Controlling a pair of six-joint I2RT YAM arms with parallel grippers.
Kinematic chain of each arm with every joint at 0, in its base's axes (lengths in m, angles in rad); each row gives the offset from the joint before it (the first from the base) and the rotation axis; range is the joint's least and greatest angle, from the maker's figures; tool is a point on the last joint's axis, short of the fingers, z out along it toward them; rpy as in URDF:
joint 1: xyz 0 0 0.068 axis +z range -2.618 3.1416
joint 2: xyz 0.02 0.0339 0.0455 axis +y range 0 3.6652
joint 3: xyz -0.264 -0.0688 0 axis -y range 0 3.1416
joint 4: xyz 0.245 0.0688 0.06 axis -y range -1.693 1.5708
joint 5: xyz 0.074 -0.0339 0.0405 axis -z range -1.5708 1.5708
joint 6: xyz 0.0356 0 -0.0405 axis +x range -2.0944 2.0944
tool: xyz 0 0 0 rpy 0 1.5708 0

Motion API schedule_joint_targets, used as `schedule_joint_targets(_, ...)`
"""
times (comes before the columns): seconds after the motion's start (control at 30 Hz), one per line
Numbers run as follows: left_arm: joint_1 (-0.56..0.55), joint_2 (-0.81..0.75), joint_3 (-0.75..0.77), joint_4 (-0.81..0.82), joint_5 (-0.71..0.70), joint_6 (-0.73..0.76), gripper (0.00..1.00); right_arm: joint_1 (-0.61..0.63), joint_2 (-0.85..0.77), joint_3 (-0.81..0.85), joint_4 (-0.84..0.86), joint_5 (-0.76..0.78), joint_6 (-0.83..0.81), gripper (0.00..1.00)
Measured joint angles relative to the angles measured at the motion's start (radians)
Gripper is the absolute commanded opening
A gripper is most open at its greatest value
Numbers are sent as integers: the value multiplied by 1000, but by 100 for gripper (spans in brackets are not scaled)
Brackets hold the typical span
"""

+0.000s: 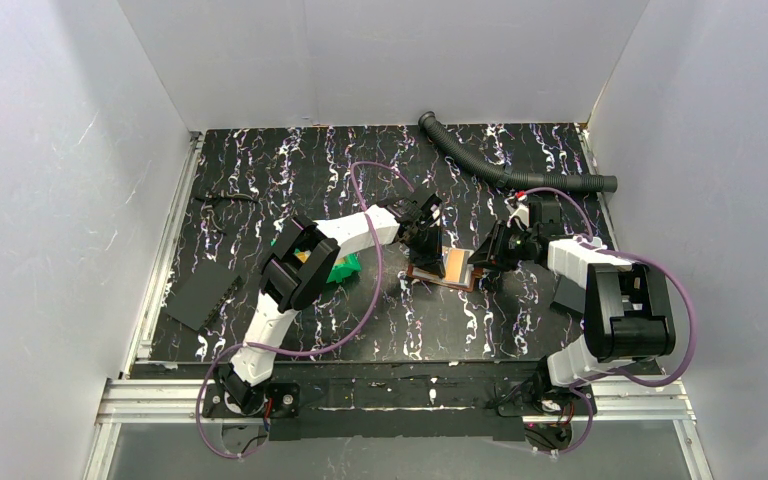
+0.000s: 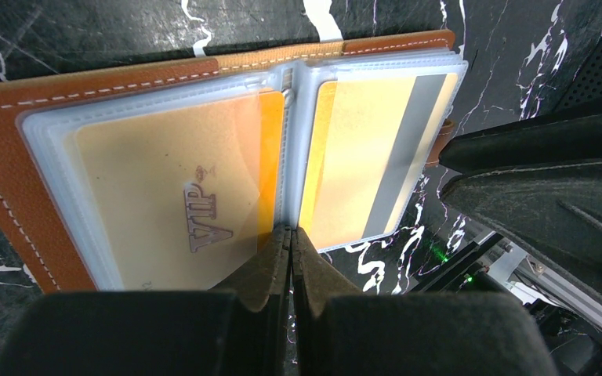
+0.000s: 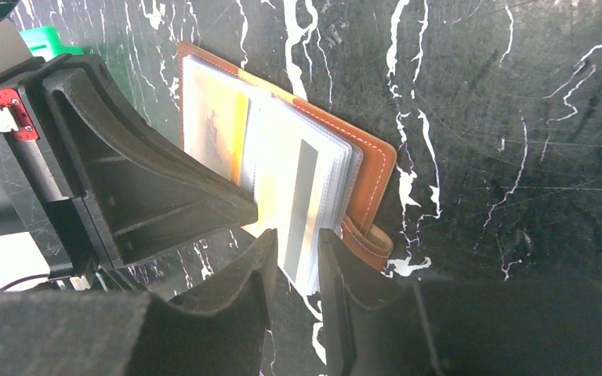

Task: Put the credit cards into the card holder
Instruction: Insert the credit card into the card holder.

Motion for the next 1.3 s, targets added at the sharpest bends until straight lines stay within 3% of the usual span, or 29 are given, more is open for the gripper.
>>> schedule_joint_targets(0.83, 0, 1, 0, 2, 2, 0, 0, 22, 35, -8, 43, -17, 27, 30)
schedule_joint_targets(1.3, -2, -26, -27, 18, 16, 6, 32, 29, 7, -7, 34, -27, 41, 19)
